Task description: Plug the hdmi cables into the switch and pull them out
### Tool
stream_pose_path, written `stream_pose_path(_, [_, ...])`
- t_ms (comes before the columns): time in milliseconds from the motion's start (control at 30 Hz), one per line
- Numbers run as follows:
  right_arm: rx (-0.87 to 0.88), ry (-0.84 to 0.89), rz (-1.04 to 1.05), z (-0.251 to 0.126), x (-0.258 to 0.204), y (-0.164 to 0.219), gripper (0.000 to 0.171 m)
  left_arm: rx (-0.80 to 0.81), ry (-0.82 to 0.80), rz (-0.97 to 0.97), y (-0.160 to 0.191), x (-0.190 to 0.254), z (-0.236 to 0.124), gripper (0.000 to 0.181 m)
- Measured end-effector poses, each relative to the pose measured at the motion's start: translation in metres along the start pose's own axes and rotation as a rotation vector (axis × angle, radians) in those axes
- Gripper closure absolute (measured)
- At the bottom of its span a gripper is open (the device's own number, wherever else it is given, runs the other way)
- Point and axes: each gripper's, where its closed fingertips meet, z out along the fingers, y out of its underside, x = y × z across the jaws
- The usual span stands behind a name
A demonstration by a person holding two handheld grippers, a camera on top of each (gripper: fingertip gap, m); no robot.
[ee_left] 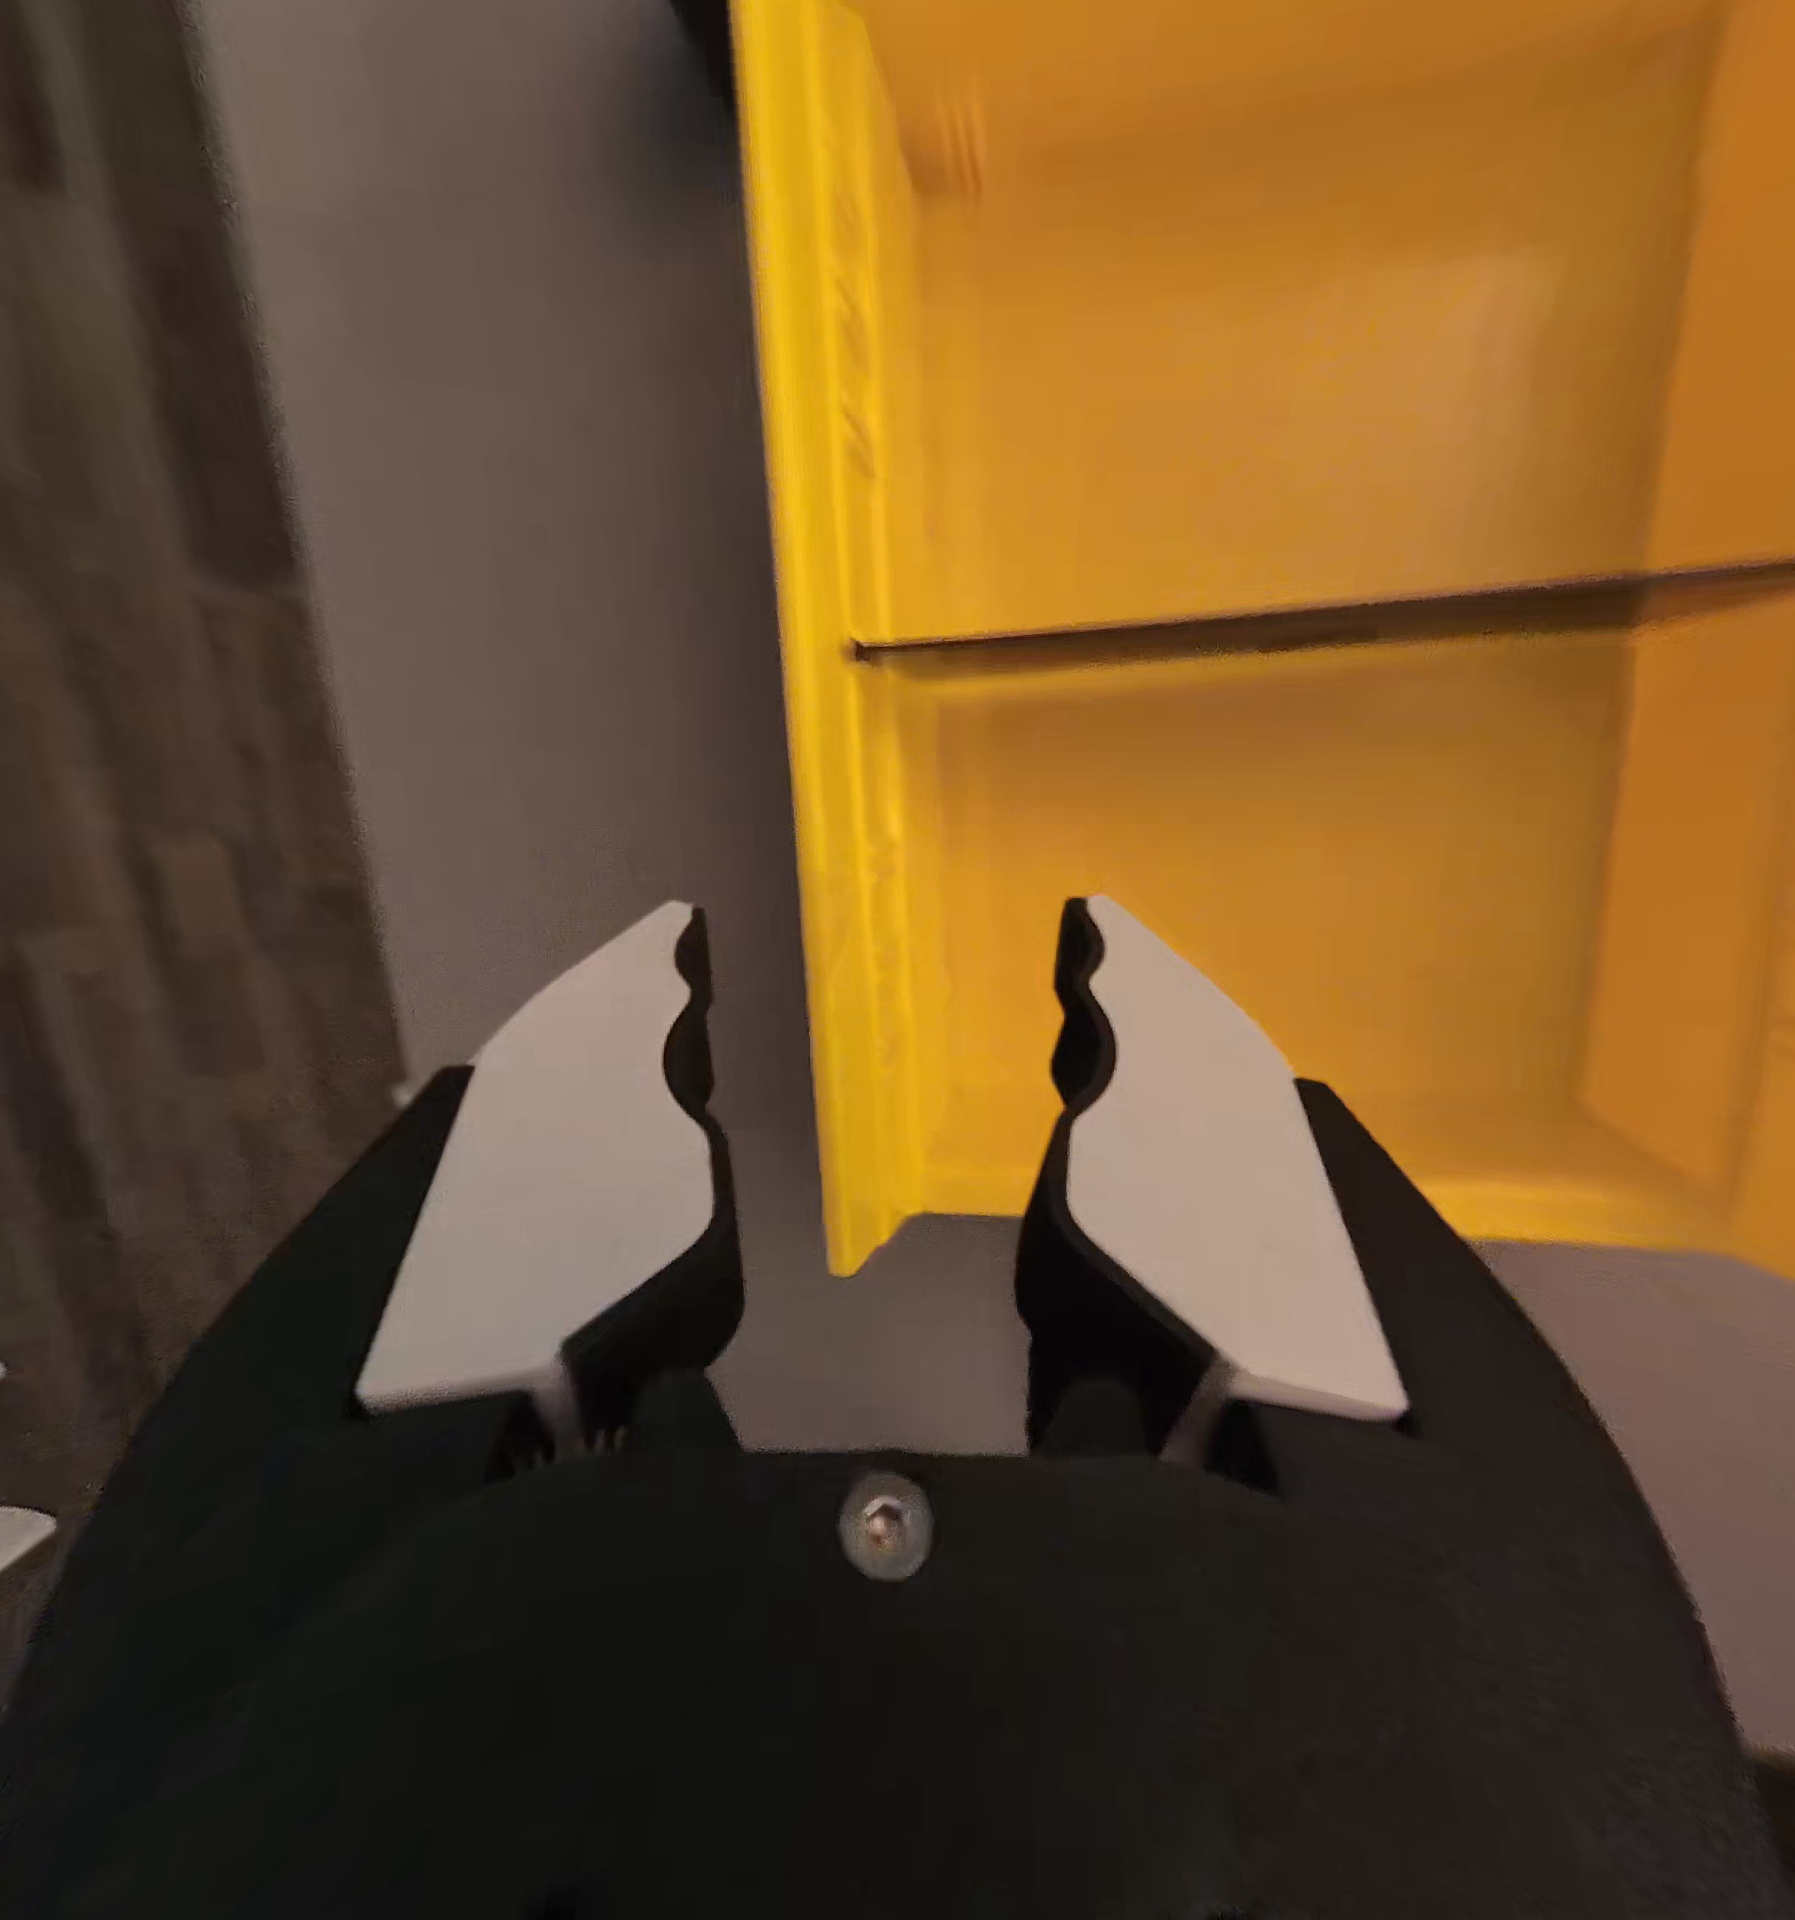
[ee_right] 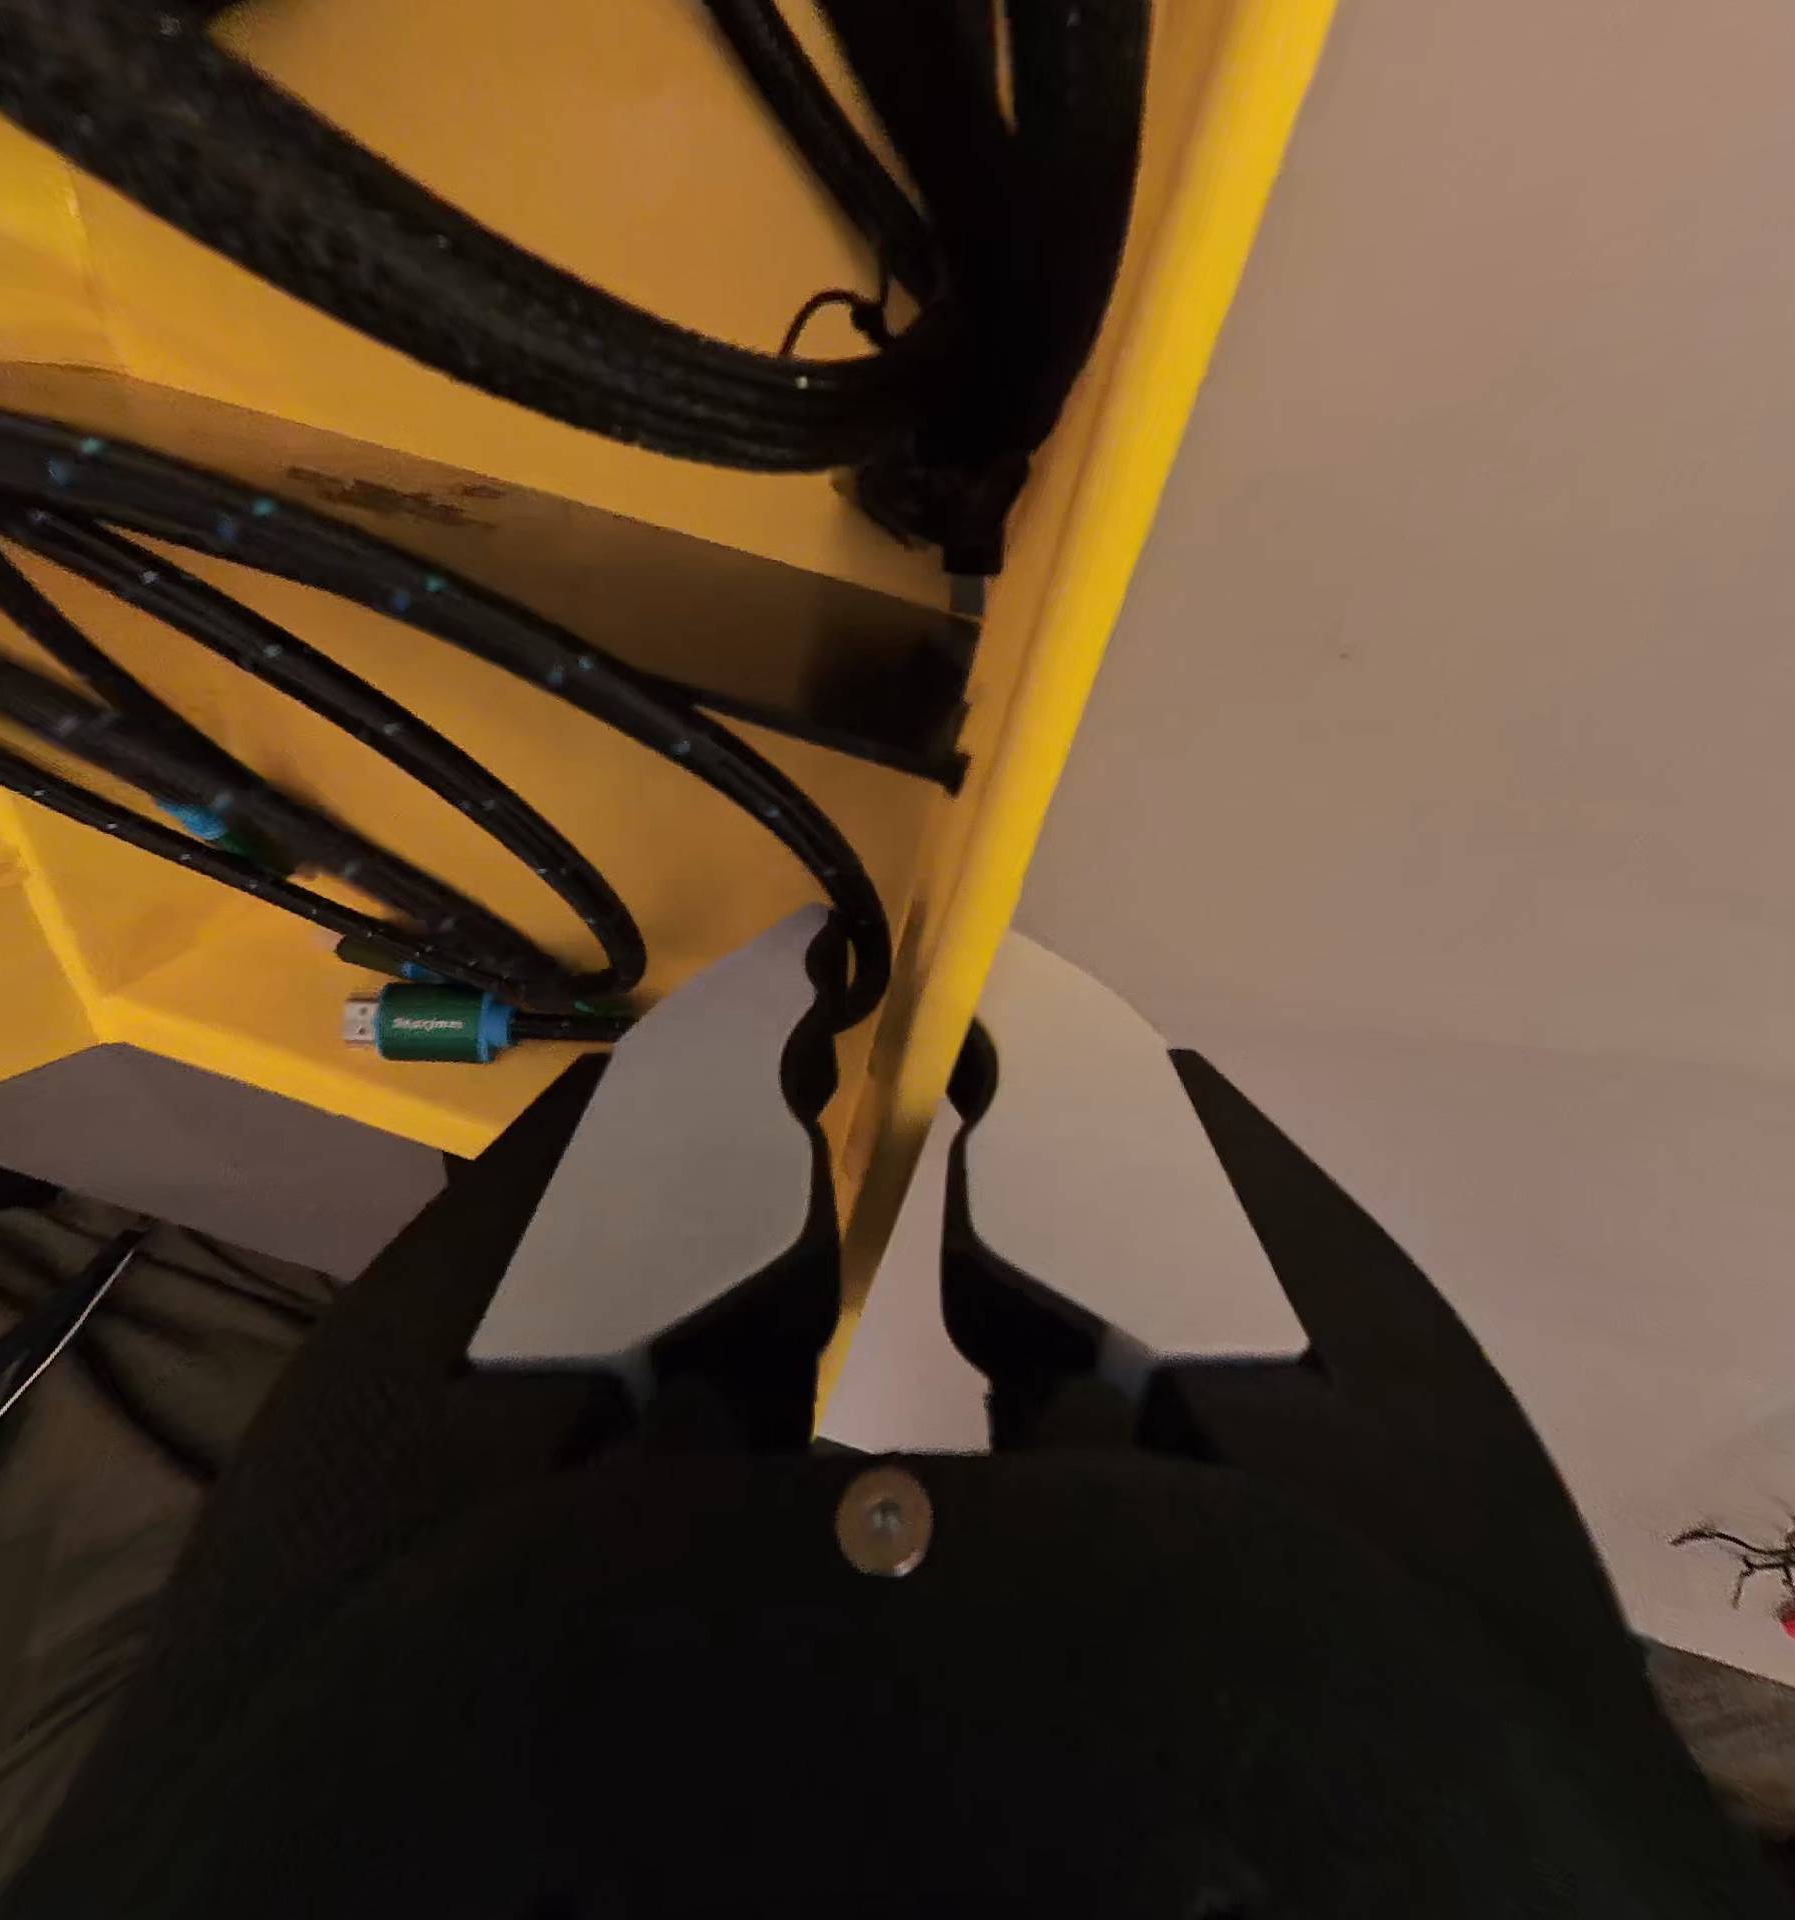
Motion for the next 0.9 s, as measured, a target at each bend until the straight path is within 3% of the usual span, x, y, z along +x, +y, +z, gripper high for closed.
stream_pose_path(33, [-0.012, 0.013, 0.004, 0.001, 0.001, 0.000, 0.155, -0.034, 0.049, -0.005, 0.004, 0.003, 0.009, 0.117])
stream_pose_path(300, [-0.043, 0.049, -0.004, 0.004, 0.002, 0.000, 0.157, -0.188, 0.091, 0.003, 0.019, -0.001, 0.048, 0.137])
stream_pose_path(500, [-0.059, 0.057, -0.023, 0.005, -0.002, 0.000, 0.157, -0.245, 0.079, 0.036, 0.027, -0.006, 0.056, 0.167])
stream_pose_path(700, [-0.099, 0.043, -0.092, 0.010, -0.029, -0.002, 0.156, -0.285, 0.187, 0.185, 0.034, 0.032, 0.046, 0.167])
stream_pose_path(900, [-0.133, 0.040, -0.150, 0.018, -0.066, -0.010, 0.155, -0.341, 0.110, 0.298, 0.032, 0.079, 0.039, 0.159])
